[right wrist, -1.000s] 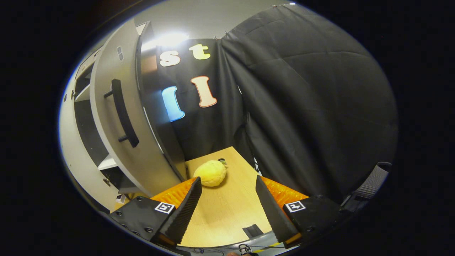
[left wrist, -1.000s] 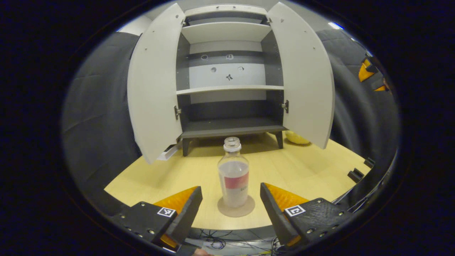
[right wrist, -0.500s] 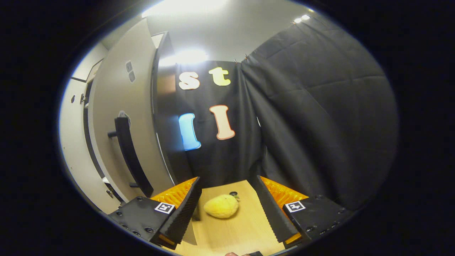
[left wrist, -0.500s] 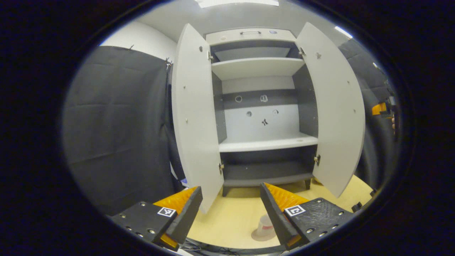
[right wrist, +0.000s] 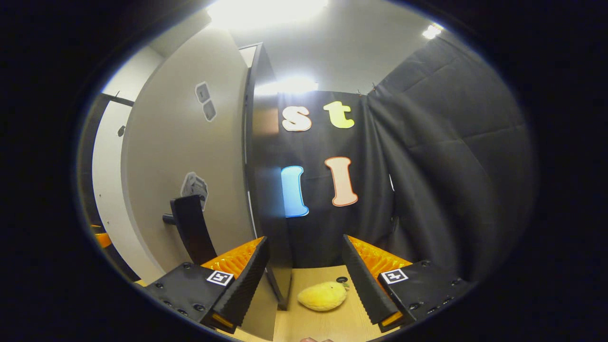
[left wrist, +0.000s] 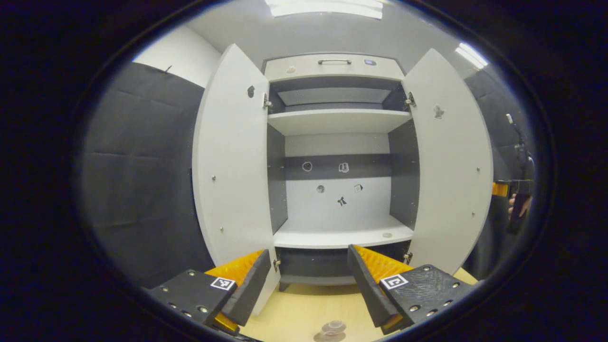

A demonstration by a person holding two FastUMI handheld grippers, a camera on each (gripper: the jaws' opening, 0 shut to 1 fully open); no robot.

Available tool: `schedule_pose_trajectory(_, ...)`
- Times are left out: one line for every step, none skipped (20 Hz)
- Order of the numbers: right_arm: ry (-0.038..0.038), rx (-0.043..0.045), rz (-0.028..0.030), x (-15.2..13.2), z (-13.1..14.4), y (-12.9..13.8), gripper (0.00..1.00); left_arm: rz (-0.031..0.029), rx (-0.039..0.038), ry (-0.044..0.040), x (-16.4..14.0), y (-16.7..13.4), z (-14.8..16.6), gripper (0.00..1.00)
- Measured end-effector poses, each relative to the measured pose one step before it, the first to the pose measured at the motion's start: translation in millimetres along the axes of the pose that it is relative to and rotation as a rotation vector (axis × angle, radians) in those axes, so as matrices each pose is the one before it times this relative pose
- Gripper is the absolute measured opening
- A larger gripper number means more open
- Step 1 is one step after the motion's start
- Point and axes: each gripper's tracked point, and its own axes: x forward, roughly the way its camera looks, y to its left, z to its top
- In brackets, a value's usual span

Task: Grasp the bottle in the cabinet with the left hand and place it on the coaster, then close the right door with the right hand and the left door with the left hand.

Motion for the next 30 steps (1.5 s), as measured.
schedule_pose_trajectory(-0.00268,-0.01367,0.00946,1.20,1.37,4.66,0.97,0.00816,-0.01762,0.00058,1.98,-0.55,0.55,0.95)
schedule_pose_trajectory(-0.00721,-0.01623,-0.00122,-1.15,1.27,0.15,0.96,0.00966,-0.01540,0.00013,1.14,-0.33,-0.37,0.95)
schedule_pose_trajectory(-0.00446,-0.00916,-0.00567,-1.09,2.03,-0.22,0.96,0.01310,-0.00975,-0.00363,-1.51,1.09,2.13,0.95)
schedule_pose_trajectory(0.00055,-0.00737,-0.01270,-0.79,-0.34,0.67,0.96,0.02026,-0.00643,-0.00940,-1.68,4.18,3.68,0.95)
schedule_pose_trajectory(-0.00471,-0.01991,-0.00607,-0.72,1.43,4.01,0.96,0.01915,-0.00244,-0.01282,-3.29,5.42,4.13,0.95)
schedule_pose_trajectory(-0.00843,-0.02236,0.01005,-0.37,3.62,8.16,0.96,0.01140,0.00247,-0.01283,-3.92,3.65,2.09,0.95)
schedule_pose_trajectory(0.00407,0.00125,0.02442,0.62,-0.14,11.71,0.96,0.00547,0.00387,-0.00327,-1.61,4.75,2.19,0.95)
schedule_pose_trajectory(0.01288,0.02391,0.03313,4.00,-5.50,15.05,0.96,0.00563,0.00245,0.00280,-0.30,5.25,-1.59,0.95)
schedule_pose_trajectory(0.01356,0.02851,0.03241,3.63,-3.75,15.25,0.96,0.00889,-0.00103,0.00013,-0.27,6.02,-1.26,0.95)
schedule_pose_trajectory(0.00955,0.02041,0.01513,0.31,-1.81,8.73,0.95,0.01026,-0.00747,-0.00328,1.74,6.83,-1.27,0.95)
schedule_pose_trajectory(-0.00067,0.00821,0.00309,1.51,1.01,8.90,0.95,0.00747,-0.01737,-0.00130,1.30,6.56,-1.97,0.95)
schedule_pose_trajectory(-0.00429,-0.00231,-0.00557,2.55,1.51,6.25,0.95,0.00446,-0.01742,0.00342,0.99,5.81,-4.69,0.95)
schedule_pose_trajectory(-0.00231,-0.00629,-0.00467,2.71,0.87,8.19,0.95,0.00789,-0.01782,0.00528,1.55,7.89,-3.90,1.00)
schedule_pose_trajectory(-0.00150,-0.00386,-0.00117,2.39,-1.38,9.11,0.95,0.01060,-0.01427,0.00490,2.21,10.31,-2.96,1.00)
schedule_pose_trajectory(0.00214,-0.00139,-0.00256,3.53,-0.86,8.57,0.95,0.00906,-0.00717,0.00364,0.99,10.87,-2.26,1.00)
schedule_pose_trajectory(0.00143,0.00365,-0.00384,0.57,-0.89,8.37,0.95,0.01612,0.01009,-0.00317,-0.02,12.11,-2.23,1.00)
schedule_pose_trajectory(0.00158,0.00530,-0.00353,3.09,-1.40,10.27,0.95,0.02038,0.03121,-0.00375,2.15,14.22,-3.12,1.00)
schedule_pose_trajectory(0.00243,0.01181,0.00048,3.07,-1.12,9.36,0.95,0.00972,0.03391,0.00628,1.86,10.15,-6.58,1.00)
schedule_pose_trajectory(0.00665,0.01360,0.00343,4.24,-2.99,11.60,0.95,-0.00337,0.02631,0.01365,1.20,7.20,-6.94,1.00)
schedule_pose_trajectory(0.00916,0.01018,0.00515,4.41,-3.82,11.07,0.95,-0.00700,0.01658,0.01226,0.36,5.96,-6.67,1.00)
schedule_pose_trajectory(0.01318,0.00501,0.00807,3.59,-3.96,10.53,0.95,-0.00518,0.00698,0.00975,0.39,7.63,-4.40,1.00)
schedule_pose_trajectory(0.01530,0.00346,0.00285,0.45,-5.43,7.72,0.95,-0.00148,0.00009,0.00825,1.12,10.44,-3.85,1.00)
schedule_pose_trajectory(0.01360,0.00869,-0.01429,-1.89,-4.13,2.12,0.96,0.00478,-0.00480,0.00560,0.03,11.23,-1.32,1.00)
schedule_pose_trajectory(-0.00142,0.01254,-0.01385,-3.09,-1.58,-1.41,0.96,0.00980,-0.00653,0.00334,1.31,14.39,-2.45,1.00)
schedule_pose_trajectory(-0.00028,0.01377,-0.01848,-3.10,-2.36,-3.10,0.96,0.01975,-0.00712,0.00529,2.32,16.90,-2.12,0.95)
schedule_pose_trajectory(0.00902,0.01350,-0.02562,-2.69,-5.87,-5.38,0.95,0.01758,-0.00888,0.00360,1.92,16.56,-2.19,0.94)
schedule_pose_trajectory(0.01305,0.01269,-0.02829,-2.22,-5.76,-5.36,0.96,0.01336,-0.00955,0.00083,2.71,16.00,-0.24,0.95)
schedule_pose_trajectory(0.01179,0.00967,-0.02548,-1.36,-5.51,-3.66,0.96,0.01103,-0.01089,-0.00302,7.26,15.53,1.44,0.95)
schedule_pose_trajectory(0.01540,0.00902,-0.02444,-1.08,-5.53,-2.69,0.96,0.00612,-0.01056,-0.00654,5.65,14.45,3.57,0.95)
schedule_pose_trajectory(0.01257,0.01096,-0.01633,-1.59,-5.04,0.21,0.96,0.00159,-0.00957,-0.01142,6.57,12.66,6.11,0.95)
